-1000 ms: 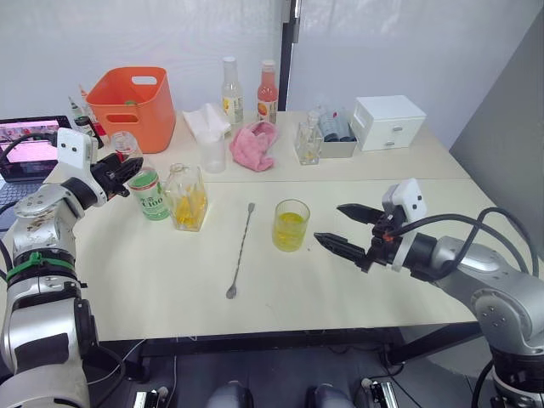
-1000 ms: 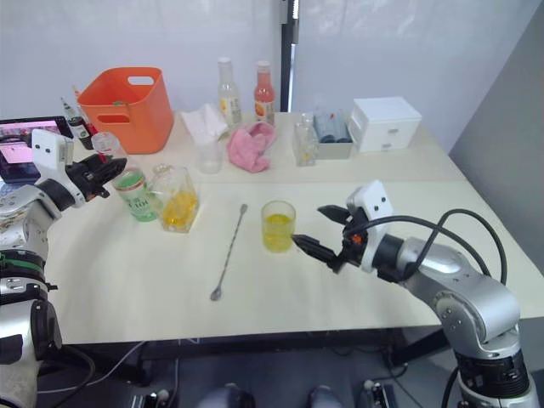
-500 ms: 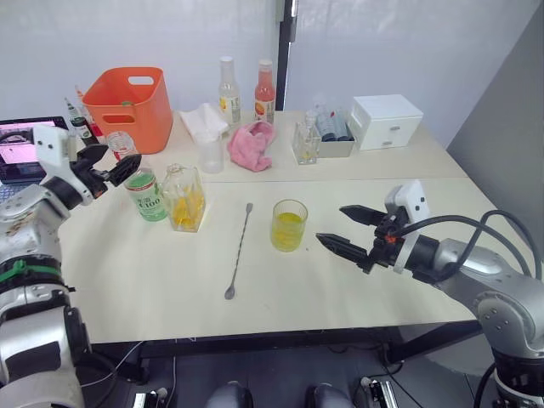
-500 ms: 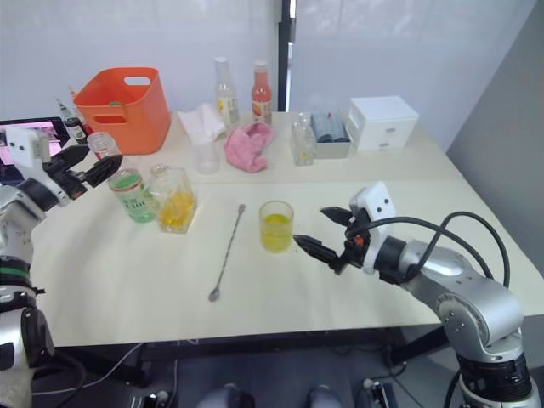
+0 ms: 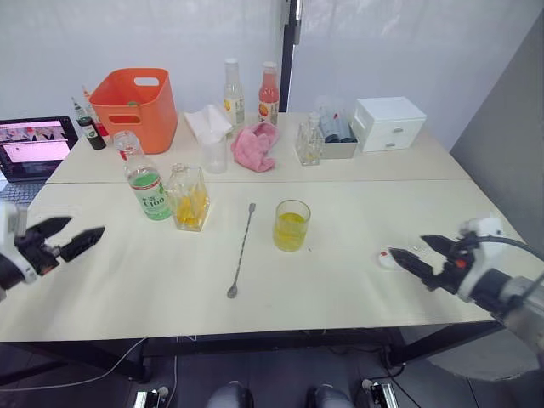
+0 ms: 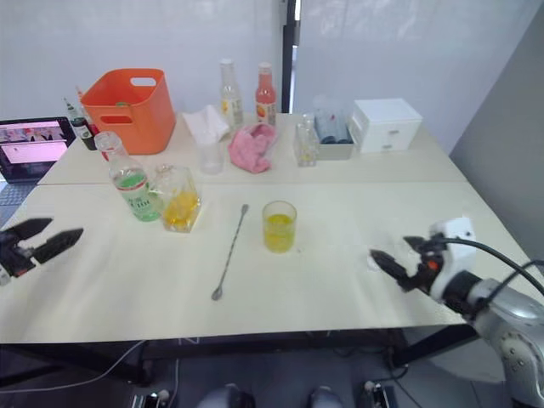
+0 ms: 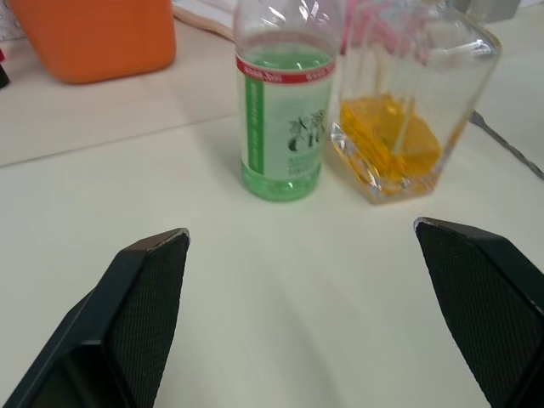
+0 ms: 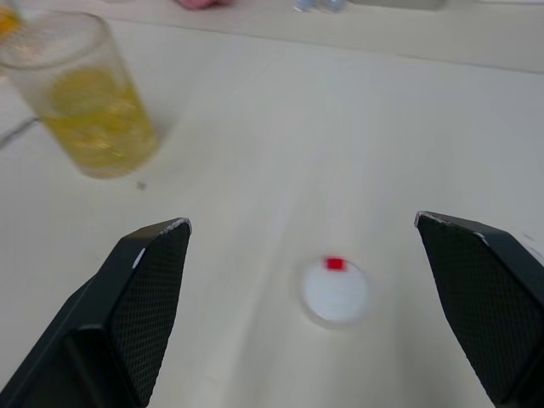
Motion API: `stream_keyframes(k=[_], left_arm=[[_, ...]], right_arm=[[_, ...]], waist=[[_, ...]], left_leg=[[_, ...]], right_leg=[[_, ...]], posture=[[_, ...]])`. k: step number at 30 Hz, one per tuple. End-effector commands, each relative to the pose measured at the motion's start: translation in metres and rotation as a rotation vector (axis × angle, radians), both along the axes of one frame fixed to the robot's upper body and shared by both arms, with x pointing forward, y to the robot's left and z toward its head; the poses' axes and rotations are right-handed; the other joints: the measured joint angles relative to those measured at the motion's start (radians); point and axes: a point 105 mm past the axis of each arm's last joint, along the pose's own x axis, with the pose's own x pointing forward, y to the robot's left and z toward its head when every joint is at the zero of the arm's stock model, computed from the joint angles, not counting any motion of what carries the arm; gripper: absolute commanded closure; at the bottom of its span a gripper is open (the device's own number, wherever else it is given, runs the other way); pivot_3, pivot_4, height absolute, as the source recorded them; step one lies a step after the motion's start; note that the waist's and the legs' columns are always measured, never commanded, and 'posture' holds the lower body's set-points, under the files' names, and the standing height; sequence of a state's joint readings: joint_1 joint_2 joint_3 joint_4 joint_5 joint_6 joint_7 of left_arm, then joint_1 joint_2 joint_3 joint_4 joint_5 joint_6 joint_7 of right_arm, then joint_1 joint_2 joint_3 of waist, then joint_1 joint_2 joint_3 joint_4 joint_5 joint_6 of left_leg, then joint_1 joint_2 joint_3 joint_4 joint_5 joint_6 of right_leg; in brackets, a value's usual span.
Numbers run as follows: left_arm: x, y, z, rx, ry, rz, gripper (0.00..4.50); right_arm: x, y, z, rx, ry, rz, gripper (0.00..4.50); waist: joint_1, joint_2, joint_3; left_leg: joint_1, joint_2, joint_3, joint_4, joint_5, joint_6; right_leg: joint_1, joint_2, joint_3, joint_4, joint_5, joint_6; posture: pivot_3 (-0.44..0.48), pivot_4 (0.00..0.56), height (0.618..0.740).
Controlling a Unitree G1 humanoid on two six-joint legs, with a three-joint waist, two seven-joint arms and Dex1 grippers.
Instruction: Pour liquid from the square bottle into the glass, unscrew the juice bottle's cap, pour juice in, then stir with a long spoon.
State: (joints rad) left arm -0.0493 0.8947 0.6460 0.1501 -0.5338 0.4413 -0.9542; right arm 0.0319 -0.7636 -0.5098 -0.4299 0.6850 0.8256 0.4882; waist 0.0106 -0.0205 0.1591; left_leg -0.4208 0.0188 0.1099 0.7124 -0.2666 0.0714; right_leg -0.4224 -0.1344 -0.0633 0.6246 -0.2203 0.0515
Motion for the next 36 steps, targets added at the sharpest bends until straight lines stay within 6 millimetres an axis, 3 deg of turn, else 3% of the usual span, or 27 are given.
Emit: stream_keyframes(k=[1, 6, 13, 17, 20, 24, 28, 36], left_arm=[[-0.013, 0.0, 0.004, 0.039, -0.033, 0.004, 0.01], [-0.026, 0.007, -0.016, 0.065, 0.014, 0.024, 0.01], [-0.028, 0.003, -0.019, 0.06, 0.01, 0.013, 0.01], [-0.028, -0.007, -0.024, 0.048, 0.013, -0.004, 0.01], [-0.026, -0.028, -0.031, 0.003, 0.014, -0.011, 0.01], [-0.023, -0.063, -0.036, -0.058, 0.004, -0.033, 0.01], [-0.016, -0.117, -0.053, -0.112, 0.025, -0.055, 0.01], [-0.008, -0.188, -0.064, -0.099, 0.098, -0.043, 0.01]], right_arm=[[-0.004, -0.034, 0.013, -0.067, -0.053, -0.116, 0.0], [-0.007, -0.047, 0.009, -0.085, -0.038, -0.139, 0.0], [-0.002, -0.044, 0.008, -0.085, -0.041, -0.13, 0.0], [0.001, -0.031, 0.01, -0.072, -0.056, -0.088, 0.0], [0.003, 0.007, 0.026, -0.002, -0.125, 0.096, 0.0], [0.005, 0.037, 0.034, 0.032, -0.136, 0.262, 0.0], [0.008, 0.073, 0.042, 0.044, -0.125, 0.504, 0.0], [-0.003, 0.111, 0.05, 0.025, -0.078, 0.811, 0.0]], waist=[[0.0, 0.0, 0.0], [0.0, 0.0, 0.0], [0.001, 0.0, 0.0], [0.0, 0.0, 0.0], [-0.001, 0.001, 0.0], [0.0, 0.001, 0.0], [0.003, 0.001, 0.0], [0.005, 0.0, 0.0]], left_leg=[[0.001, 0.0, 0.0, 0.0, 0.0, 0.0], [0.003, 0.0, 0.0, -0.001, 0.0, -0.001], [0.005, 0.0, 0.001, -0.002, -0.001, 0.0], [0.005, 0.0, 0.001, -0.002, -0.001, 0.0], [0.005, 0.0, 0.001, -0.002, -0.001, 0.0], [0.005, 0.001, 0.0, -0.002, -0.002, 0.0], [0.005, -0.001, 0.0, -0.002, -0.001, 0.0], [0.005, -0.002, 0.0, -0.002, -0.002, 0.002]], right_leg=[[0.0, 0.0, 0.0, 0.0, 0.0, 0.0], [0.0, 0.0, 0.001, 0.002, -0.001, -0.003], [0.001, 0.0, 0.002, 0.002, -0.002, -0.003], [0.001, 0.0, 0.002, 0.002, -0.002, -0.003], [0.001, -0.001, 0.003, 0.002, -0.002, -0.003], [0.001, -0.001, 0.003, 0.002, -0.001, -0.003], [0.002, -0.003, 0.002, 0.002, -0.001, -0.003], [0.003, -0.004, 0.002, 0.001, -0.001, -0.003]], posture=[[0.0, 0.15, 0.74], [0.0, 0.15, 0.74], [0.0, 0.15, 0.74], [0.0, 0.15, 0.74], [0.0, 0.15, 0.74], [0.0, 0.15, 0.74], [0.0, 0.15, 0.74], [0.0, 0.15, 0.74]])
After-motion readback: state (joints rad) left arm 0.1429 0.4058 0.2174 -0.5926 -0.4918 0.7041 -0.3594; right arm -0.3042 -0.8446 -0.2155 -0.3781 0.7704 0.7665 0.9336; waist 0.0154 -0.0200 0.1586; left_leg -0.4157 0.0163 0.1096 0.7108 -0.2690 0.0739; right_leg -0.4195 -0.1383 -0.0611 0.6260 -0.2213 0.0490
